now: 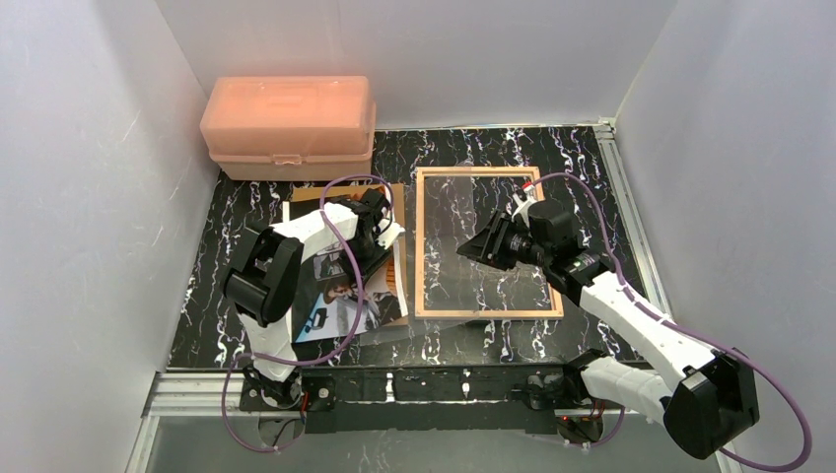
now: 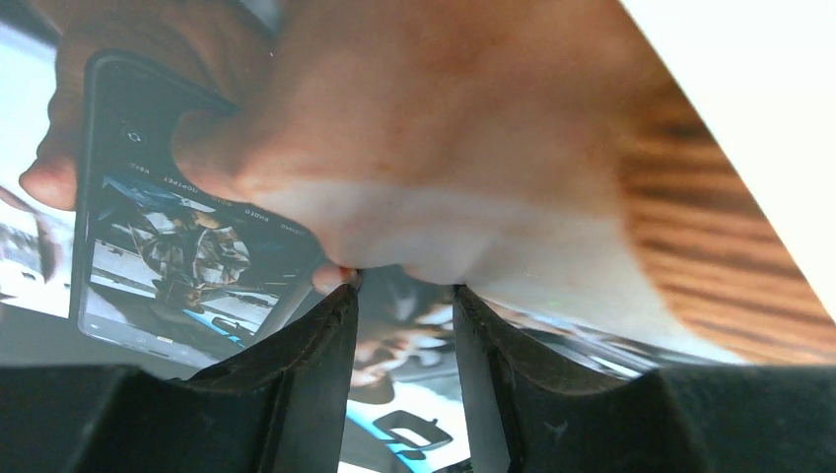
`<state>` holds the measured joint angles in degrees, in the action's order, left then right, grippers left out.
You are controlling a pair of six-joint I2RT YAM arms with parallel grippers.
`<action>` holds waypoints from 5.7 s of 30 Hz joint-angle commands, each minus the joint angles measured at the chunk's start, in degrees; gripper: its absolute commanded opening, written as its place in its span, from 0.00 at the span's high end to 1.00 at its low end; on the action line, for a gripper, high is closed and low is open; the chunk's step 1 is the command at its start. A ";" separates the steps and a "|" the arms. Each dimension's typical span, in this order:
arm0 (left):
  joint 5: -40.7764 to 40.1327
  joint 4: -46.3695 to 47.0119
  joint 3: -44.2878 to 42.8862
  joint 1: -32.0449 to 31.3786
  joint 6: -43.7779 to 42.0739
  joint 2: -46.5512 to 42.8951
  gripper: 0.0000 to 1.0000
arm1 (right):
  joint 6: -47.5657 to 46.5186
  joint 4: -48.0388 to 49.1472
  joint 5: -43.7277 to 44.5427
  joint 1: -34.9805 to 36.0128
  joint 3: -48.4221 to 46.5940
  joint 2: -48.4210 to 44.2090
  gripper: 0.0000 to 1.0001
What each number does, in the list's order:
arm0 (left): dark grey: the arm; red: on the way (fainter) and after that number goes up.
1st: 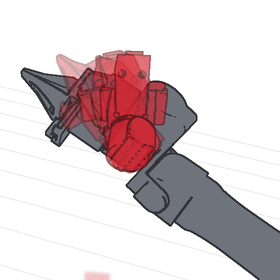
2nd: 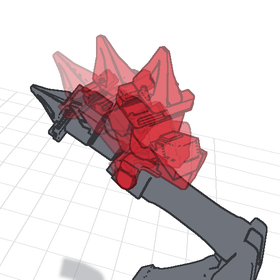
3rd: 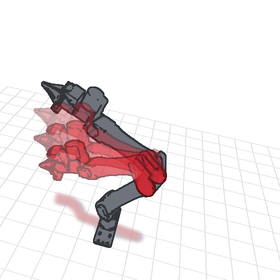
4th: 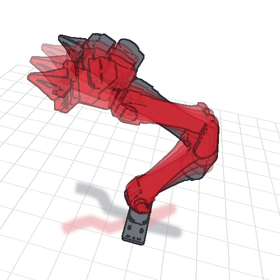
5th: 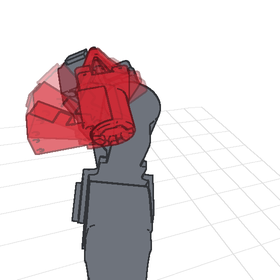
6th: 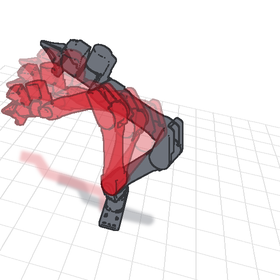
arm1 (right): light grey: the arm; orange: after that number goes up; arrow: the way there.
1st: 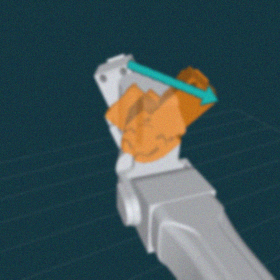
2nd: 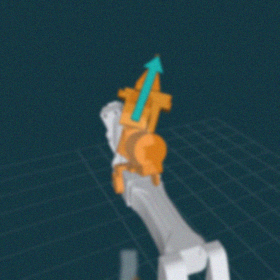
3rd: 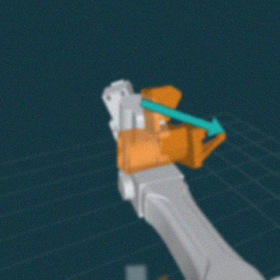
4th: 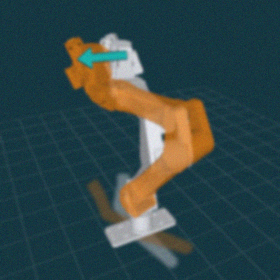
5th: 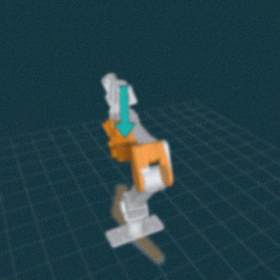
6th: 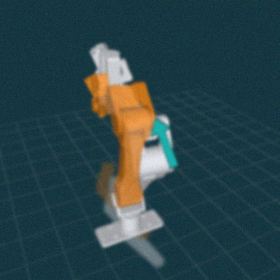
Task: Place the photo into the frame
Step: Pick up the photo frame item at the center of the board, then place the photo frame item in the photo frame.
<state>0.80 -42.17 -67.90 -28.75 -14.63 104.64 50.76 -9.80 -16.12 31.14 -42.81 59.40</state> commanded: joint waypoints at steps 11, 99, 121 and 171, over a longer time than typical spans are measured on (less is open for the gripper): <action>-2.02 0.47 2.90 0.01 -1.18 0.56 0.62 | 2.43 8.49 -3.86 0.12 0.88 0.38 0.64; 44.26 0.16 -20.57 11.91 31.45 -15.15 0.01 | -10.40 -10.90 13.97 -0.97 -40.08 2.60 0.99; 62.99 20.56 -8.79 22.37 50.47 -24.92 0.09 | 5.20 9.33 6.29 -1.30 -33.35 -0.36 0.99; 60.18 7.95 -13.56 28.40 39.74 -27.54 0.19 | 2.45 7.89 -14.27 -14.80 -28.09 2.26 0.99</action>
<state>67.16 -23.18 -78.19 -0.51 33.50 76.47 52.25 -6.02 -28.51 16.60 -73.23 64.23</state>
